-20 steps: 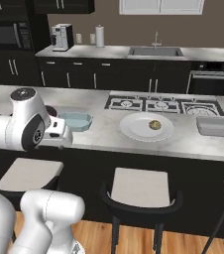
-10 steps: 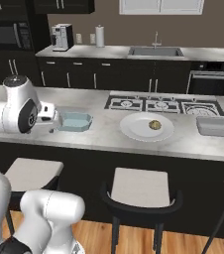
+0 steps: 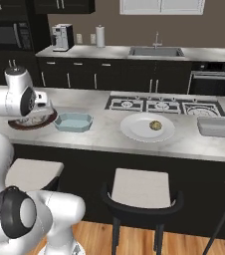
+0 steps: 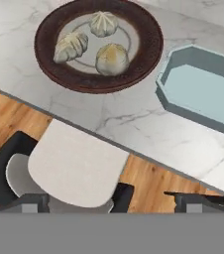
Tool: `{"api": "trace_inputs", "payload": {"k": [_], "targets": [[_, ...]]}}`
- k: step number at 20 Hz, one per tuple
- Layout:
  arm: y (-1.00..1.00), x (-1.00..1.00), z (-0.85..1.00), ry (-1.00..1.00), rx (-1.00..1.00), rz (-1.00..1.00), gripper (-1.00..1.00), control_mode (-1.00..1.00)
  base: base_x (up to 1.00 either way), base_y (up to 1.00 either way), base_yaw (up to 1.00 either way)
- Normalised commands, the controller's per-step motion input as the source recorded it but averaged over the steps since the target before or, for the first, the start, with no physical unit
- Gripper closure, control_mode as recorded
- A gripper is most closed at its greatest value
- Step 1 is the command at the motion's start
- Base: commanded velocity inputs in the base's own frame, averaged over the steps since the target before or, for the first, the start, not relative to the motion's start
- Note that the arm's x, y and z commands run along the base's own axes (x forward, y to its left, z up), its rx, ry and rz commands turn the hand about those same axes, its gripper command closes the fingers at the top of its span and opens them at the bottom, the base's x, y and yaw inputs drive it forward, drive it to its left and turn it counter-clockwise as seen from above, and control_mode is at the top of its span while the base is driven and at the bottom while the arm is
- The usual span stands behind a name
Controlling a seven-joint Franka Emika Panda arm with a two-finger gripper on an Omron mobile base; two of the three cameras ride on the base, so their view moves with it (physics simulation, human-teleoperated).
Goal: Place two dumplings into each of the tupperware containers and then place the containers in the fridge.
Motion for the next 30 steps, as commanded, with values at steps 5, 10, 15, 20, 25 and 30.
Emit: {"api": "trace_inputs", "payload": {"k": [5, 10, 15, 20, 25, 30], "targets": [[0.65, 0.55, -0.34, 0.04, -0.04, 0.06, -1.0, -1.0, 0.0, 0.0, 0.0], [0.3, 0.55, -0.32, 0.06, -0.07, 0.02, -1.0, -1.0, 0.0, 0.0, 0.0], [0.01, 0.65, -0.13, 0.01, -0.01, 0.0, -1.0, -1.0, 0.0, 0.0, 0.0], [0.1, 0.52, -0.29, 0.03, -0.04, 0.0, -1.0, -1.0, 0.0, 0.0, 0.0], [0.33, 0.53, -0.35, 0.0, -0.05, 0.0, -1.0, -1.0, 0.0, 0.0, 0.0], [0.29, 0.53, -0.32, 0.0, -0.05, 0.0, -1.0, -1.0, 0.0, 0.0, 0.0]]}}
